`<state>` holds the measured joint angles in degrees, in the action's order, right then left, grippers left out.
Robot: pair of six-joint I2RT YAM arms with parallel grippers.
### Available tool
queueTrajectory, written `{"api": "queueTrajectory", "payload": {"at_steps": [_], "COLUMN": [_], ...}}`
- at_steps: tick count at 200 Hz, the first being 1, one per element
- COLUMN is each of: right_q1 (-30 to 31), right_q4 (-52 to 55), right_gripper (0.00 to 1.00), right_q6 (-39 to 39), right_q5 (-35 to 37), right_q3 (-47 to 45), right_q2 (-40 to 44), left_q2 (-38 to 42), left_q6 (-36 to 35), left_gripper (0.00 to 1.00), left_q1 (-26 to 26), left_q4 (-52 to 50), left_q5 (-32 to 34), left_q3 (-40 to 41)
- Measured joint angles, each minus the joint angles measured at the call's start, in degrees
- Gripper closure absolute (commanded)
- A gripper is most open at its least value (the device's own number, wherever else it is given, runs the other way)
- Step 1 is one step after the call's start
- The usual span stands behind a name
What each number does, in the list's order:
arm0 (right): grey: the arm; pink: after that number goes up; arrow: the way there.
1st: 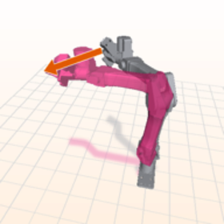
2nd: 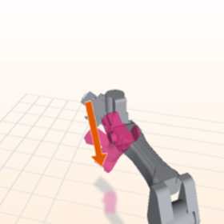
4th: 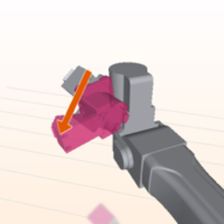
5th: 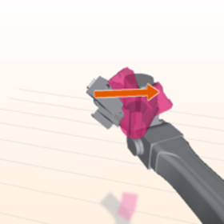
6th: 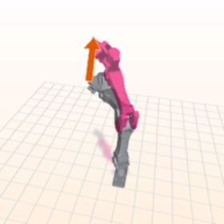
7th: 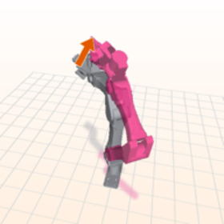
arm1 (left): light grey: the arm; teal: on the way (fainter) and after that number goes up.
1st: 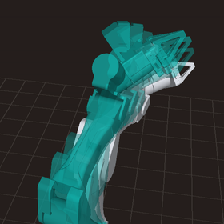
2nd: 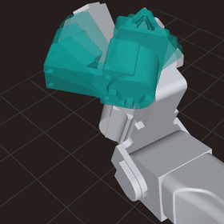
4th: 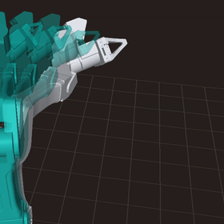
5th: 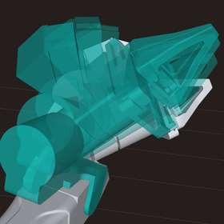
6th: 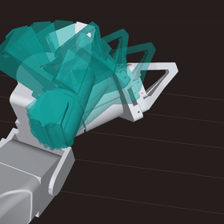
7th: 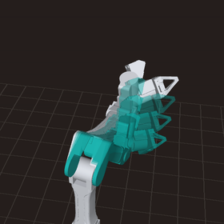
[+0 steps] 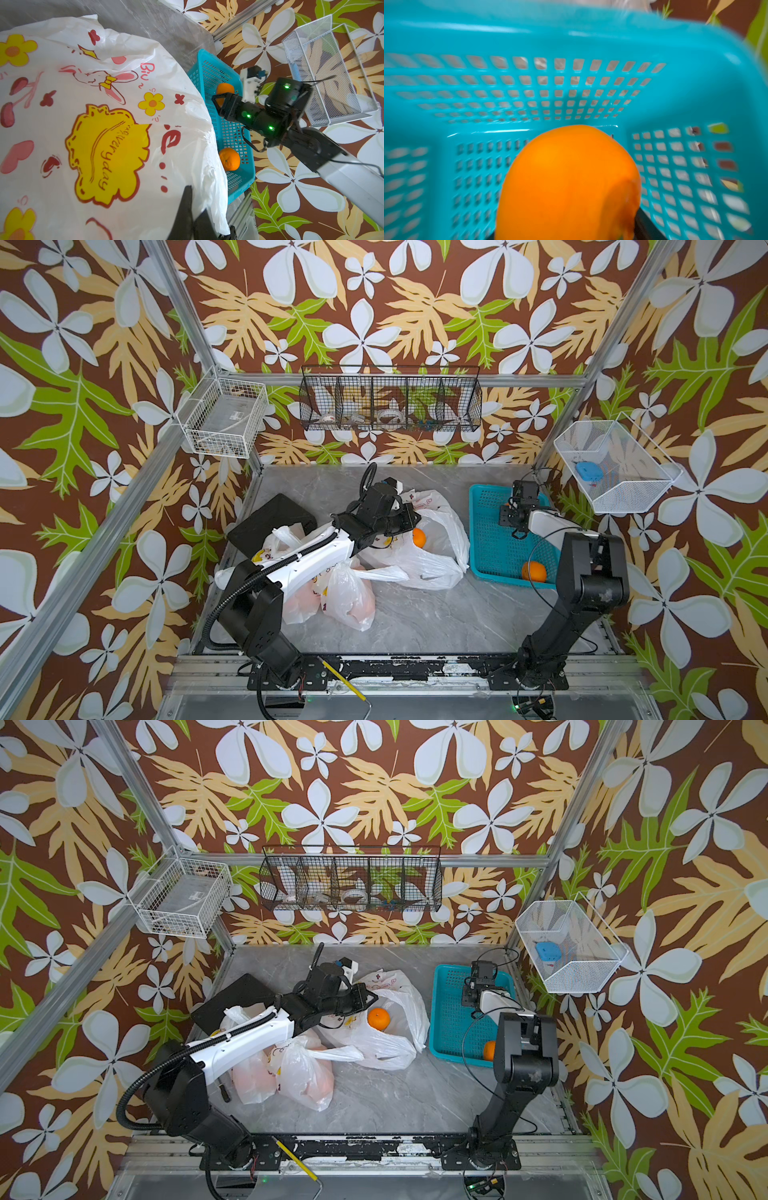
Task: Place the oranges into plastic bags & tie knots
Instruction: Pick up the orange from the basket, then place the orange in the plastic bag.
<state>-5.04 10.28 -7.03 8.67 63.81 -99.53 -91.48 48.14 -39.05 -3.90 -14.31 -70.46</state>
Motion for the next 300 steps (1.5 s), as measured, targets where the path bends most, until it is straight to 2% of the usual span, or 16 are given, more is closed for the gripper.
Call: {"api": "queueTrajectory", "payload": {"at_steps": [26, 54, 76, 99, 122, 143, 166, 189, 217, 257, 280, 300], "right_q1": [2.49, 8.5, 16.72, 26.38, 33.64, 36.61, 37.33, 37.55, 37.51, 37.11, 36.83, 36.89], "right_q4": [1.05, 3.13, 4.76, 4.28, 2.58, -0.07, -3.61, -6.8, -9.84, -12.9, -13.66, -13.11], "right_gripper": [0.45, 0.45, 0.45, 0.45, 0.45, 0.45, 0.44, 0.37, 0.35, 0.14, 0.09, 0.09], "right_q6": [-2.01, -5.35, -8.28, -12.31, -15.91, -17.94, -19.5, -19.8, -19.93, -19.71, -19.67, -19.26], "right_q5": [-6.23, -15.52, -20.98, -24.02, -24.5, -23.41, -21.68, -18.64, -14.23, -9.29, -8.68, -8.72], "right_q3": [-7.15, -11.41, -11.52, -12.11, -13.86, -14.58, -15.08, -14.97, -13.0, -9.64, -7.65, -7.87], "right_q2": [13.88, 29.38, 35.74, 38.01, 36.35, 32.06, 26.73, 21.27, 14.95, 7.54, 5.7, 8.07], "left_q2": [0.0, 0.0, 0.13, 0.31, 0.31, 0.31, 0.31, 0.28, 0.02, -0.61, -1.18, -1.36], "left_q6": [-0.24, -0.46, -0.74, -1.6, -1.64, -1.75, -1.6, -0.52, -0.22, 0.09, 0.55, 1.07], "left_gripper": [1.0, 1.0, 1.0, 1.0, 1.0, 1.0, 1.0, 1.0, 1.0, 1.0, 1.0, 1.0], "left_q1": [0.0, 0.0, 0.0, 0.0, 0.0, 0.0, 0.0, 0.0, 0.0, 0.0, 0.0, 0.33], "left_q4": [-0.15, -0.2, -0.22, -0.24, -0.31, -0.35, -0.37, -0.61, -0.59, -0.55, -0.61, -0.42], "left_q5": [-0.13, -0.15, -0.13, -0.11, -0.13, -0.17, -0.09, 0.33, 0.33, 0.66, 1.49, 2.14], "left_q3": [0.0, 0.0, 0.13, 0.37, 0.39, 0.37, 0.37, 0.0, -0.55, -1.18, -1.2, -1.31]}}
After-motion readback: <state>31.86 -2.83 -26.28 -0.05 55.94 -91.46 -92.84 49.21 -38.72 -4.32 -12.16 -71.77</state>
